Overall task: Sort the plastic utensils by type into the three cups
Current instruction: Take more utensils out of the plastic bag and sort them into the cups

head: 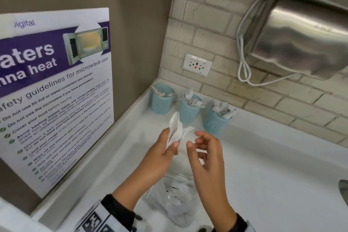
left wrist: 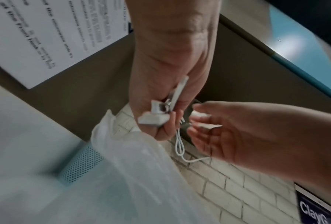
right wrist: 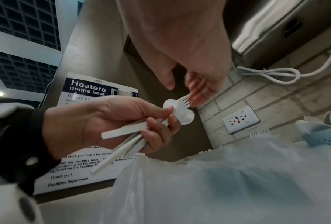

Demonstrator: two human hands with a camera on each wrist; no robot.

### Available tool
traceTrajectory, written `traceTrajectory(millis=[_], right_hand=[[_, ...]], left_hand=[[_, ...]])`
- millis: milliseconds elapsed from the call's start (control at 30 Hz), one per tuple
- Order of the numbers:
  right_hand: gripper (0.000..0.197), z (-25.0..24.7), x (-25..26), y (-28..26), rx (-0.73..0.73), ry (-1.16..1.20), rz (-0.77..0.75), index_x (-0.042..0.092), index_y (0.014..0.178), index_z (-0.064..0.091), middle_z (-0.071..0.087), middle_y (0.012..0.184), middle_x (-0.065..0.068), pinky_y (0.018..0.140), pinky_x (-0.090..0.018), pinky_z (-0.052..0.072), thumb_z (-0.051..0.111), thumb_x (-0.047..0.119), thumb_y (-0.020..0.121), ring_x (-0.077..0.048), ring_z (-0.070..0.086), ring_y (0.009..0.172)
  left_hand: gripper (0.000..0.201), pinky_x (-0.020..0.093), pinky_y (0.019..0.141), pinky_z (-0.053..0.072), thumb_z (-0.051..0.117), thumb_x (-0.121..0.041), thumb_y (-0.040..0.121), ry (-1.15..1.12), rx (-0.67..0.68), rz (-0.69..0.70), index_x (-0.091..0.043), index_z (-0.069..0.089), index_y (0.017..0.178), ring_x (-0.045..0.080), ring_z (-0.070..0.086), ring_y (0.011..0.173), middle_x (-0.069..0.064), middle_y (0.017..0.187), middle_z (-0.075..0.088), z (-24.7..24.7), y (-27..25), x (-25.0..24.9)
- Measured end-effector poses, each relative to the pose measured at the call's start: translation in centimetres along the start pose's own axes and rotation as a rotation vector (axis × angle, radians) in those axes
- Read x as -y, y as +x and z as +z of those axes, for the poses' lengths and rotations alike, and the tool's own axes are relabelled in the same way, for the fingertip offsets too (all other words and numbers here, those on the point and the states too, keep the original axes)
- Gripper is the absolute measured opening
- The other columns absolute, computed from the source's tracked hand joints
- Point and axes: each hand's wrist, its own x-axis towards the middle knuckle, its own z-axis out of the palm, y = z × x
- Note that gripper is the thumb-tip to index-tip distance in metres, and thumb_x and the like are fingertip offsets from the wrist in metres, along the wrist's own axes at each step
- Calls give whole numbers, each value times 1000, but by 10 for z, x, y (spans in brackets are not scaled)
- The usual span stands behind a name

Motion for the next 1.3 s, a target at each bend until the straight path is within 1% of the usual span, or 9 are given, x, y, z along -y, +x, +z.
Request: traceTrajectory(millis=[100,200,333,500,700,933,1033,1167,1300], right_hand=[[20,4,-2,9,74,-36,139,22,96,59,56,100,-1,67,-8,44,61,38,86,1,60,83],[13,6,-3,16,56,-27,115,18,80,61,56,91,-6,66,-9,44,60,23,91,1,59,74],[19,6,4,23,-2,187,170,16,96,64,68,85,-2,74,-26,53,49,28,98,-11,66,80],[41,4,12,32,32,413,243,19,115,57,48,74,4,65,-20,46,43,48,91,-6,50,63],[27,22,5,22,187,176,324,18,102,61,62,103,-21,91,-48,52,65,38,84,-32,63,99],[24,20,3,35,68,321,381,13,102,61,55,84,1,68,-22,40,40,24,103,-8,47,72],[27,17,4,40,47,431,419,12,113,59,62,88,5,72,-23,41,36,23,104,-7,54,79],[31,14,3,47,-21,565,461,8,117,57,62,95,-7,83,-30,48,34,24,104,-17,58,87],[24,7,4,62,-140,715,461,9,114,51,57,92,-7,79,-30,51,33,23,105,-17,58,84]], left_hand=[[40,10,58,41,41,-29,99,-9,45,74,-43,29,135,11,53,69,3,87,55,7,-4,-3],[43,13,54,40,43,-29,99,-22,56,86,-37,29,139,14,46,55,-7,80,55,8,-3,1],[44,16,58,41,46,-30,97,38,23,117,-33,33,139,0,51,57,-14,84,57,7,1,7],[45,13,58,40,46,-28,97,99,-38,126,-31,30,139,12,52,65,-7,88,56,8,-1,11],[47,22,94,48,45,-22,98,190,-78,214,-34,29,141,3,57,113,-12,125,58,8,0,12],[42,7,83,42,43,-23,99,137,-1,229,-46,32,133,-12,53,98,-25,105,58,7,-3,9],[37,7,76,39,39,-28,100,120,4,206,-44,35,133,-13,52,85,-25,89,56,9,-3,9],[33,1,83,38,38,-29,100,33,18,157,-44,40,130,-17,52,99,-25,111,59,10,-3,11],[28,9,81,39,37,-29,101,62,19,151,-43,45,123,-12,54,93,-22,103,61,9,-3,15]])
